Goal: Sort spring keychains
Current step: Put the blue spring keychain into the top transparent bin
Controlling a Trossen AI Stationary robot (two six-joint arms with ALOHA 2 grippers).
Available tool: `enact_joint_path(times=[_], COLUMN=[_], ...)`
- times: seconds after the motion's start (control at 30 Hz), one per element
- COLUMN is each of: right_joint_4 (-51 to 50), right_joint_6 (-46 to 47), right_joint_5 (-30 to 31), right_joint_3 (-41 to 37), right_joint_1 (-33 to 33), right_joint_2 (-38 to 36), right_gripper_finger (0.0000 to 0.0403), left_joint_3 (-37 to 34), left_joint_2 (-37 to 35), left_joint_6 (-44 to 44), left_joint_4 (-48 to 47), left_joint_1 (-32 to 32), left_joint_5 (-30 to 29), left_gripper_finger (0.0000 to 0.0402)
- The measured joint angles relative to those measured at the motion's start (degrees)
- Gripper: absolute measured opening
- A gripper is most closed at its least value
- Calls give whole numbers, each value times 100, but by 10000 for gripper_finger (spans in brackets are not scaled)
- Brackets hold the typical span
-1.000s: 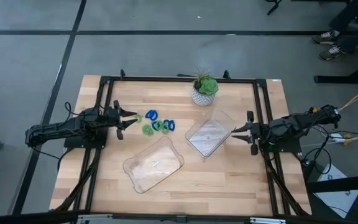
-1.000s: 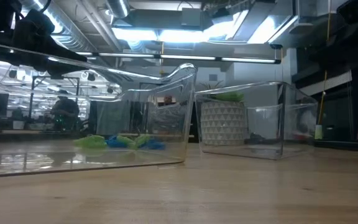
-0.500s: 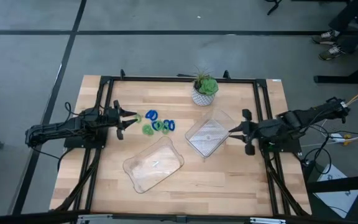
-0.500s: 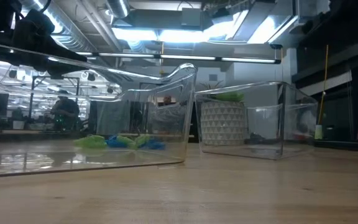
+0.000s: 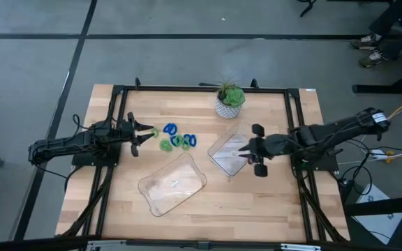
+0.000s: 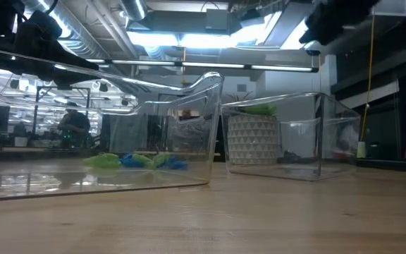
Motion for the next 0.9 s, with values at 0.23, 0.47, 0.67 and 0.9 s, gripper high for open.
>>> enact_joint_path(times=[0.23, 0.47, 0.67, 0.9], right_joint_4=[218, 246, 274, 251], right_joint_6=[-407, 143, 281, 411], right_joint_5=[-123, -119, -123, -600], right_joint_3=[1176, 2358, 3010, 3418], right_joint_1=[-715, -1316, -1568, -1718], right_joint_2=[1089, 2127, 2924, 3430], right_gripper_finger=[90, 90, 90, 90], left_joint_3=[1, 2, 0, 0], left_joint_2=[1, 2, 1, 2], left_joint_6=[0, 0, 0, 1], left_joint_4=[0, 0, 0, 0], left_joint_1=[0, 1, 2, 0], left_joint_5=[0, 0, 0, 0], left_gripper_finger=[143, 143, 143, 143])
